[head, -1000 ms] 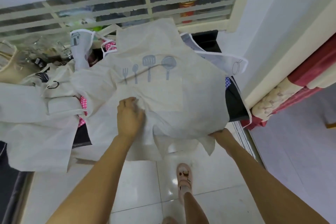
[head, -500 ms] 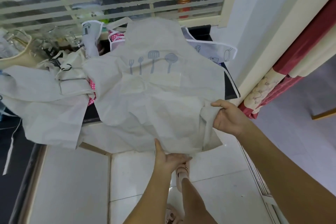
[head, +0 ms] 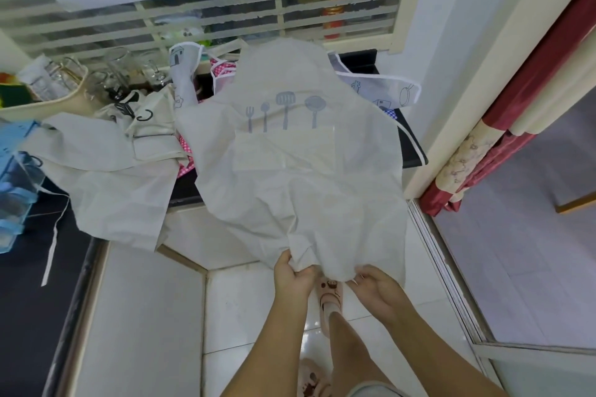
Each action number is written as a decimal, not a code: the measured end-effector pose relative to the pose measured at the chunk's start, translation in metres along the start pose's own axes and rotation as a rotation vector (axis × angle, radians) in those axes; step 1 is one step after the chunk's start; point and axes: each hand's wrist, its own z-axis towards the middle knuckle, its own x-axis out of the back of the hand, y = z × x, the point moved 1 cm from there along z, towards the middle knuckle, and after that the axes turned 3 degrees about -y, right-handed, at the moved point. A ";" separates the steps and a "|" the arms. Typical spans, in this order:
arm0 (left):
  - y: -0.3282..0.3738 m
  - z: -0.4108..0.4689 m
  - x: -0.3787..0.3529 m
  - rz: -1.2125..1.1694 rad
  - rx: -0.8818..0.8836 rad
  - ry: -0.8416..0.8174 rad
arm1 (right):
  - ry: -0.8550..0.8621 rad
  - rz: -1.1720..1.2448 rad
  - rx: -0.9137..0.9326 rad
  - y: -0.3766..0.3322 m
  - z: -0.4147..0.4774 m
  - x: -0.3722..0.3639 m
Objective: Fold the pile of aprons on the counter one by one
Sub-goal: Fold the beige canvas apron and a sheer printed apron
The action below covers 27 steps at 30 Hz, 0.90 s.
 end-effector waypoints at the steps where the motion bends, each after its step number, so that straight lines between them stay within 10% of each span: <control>1: 0.005 -0.001 0.002 0.010 0.044 0.005 | 0.019 0.004 0.023 0.000 0.000 -0.007; 14: 0.100 -0.006 0.023 -0.051 -0.374 -0.228 | 0.022 0.348 0.193 -0.012 -0.004 0.000; 23: 0.165 -0.033 0.017 0.043 -0.650 0.139 | 0.273 0.239 0.164 -0.002 -0.001 -0.002; 27: 0.149 -0.039 0.050 0.113 -0.562 0.058 | 0.439 0.259 0.144 0.005 0.001 0.014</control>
